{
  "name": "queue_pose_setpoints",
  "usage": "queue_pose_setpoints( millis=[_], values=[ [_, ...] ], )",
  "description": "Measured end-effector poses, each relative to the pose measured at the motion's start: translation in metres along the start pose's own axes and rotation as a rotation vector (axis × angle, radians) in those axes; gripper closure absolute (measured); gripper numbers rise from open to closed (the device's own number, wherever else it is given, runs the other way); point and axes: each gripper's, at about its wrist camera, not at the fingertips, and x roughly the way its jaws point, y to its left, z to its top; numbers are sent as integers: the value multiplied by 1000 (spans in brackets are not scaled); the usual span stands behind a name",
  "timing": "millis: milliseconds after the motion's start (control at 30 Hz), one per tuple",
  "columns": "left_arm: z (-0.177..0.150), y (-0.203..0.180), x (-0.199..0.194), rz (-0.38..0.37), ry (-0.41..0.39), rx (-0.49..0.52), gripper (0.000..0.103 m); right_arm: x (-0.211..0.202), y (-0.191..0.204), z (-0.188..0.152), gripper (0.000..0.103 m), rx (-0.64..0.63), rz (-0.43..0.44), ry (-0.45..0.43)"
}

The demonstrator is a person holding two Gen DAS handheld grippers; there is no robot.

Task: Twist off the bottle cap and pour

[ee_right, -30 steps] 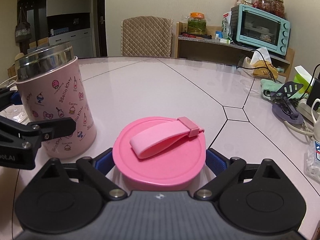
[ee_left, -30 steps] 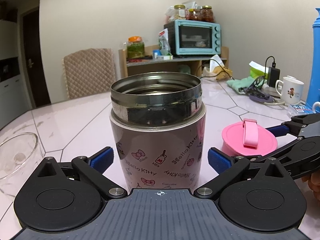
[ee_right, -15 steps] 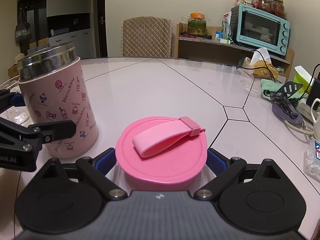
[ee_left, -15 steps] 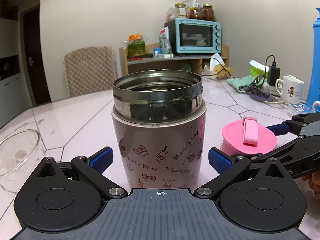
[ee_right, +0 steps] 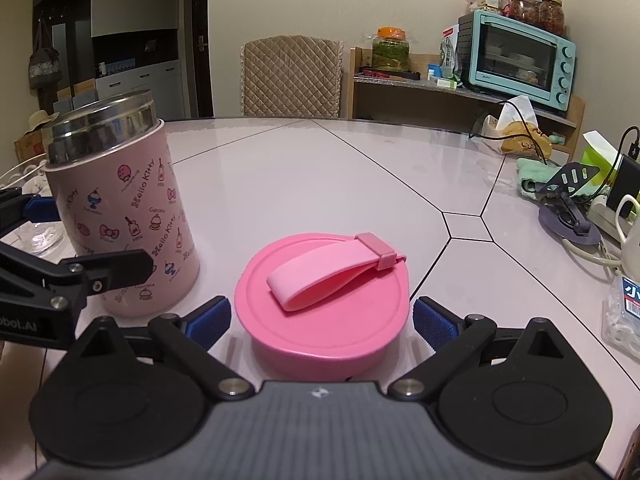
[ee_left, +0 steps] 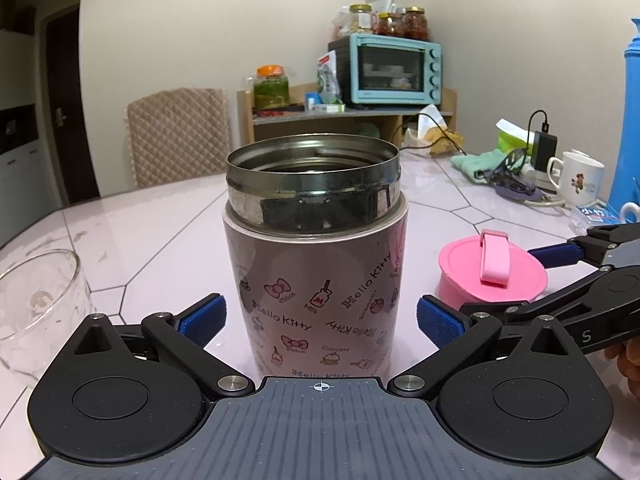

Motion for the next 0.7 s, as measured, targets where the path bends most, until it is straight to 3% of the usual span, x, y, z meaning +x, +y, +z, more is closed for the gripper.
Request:
queue_pose_setpoints(
  millis=[700],
  values=[
    [-8,0,-14,11,4,-24,0,-20,2,-7,2,35,13,-20]
  ],
)
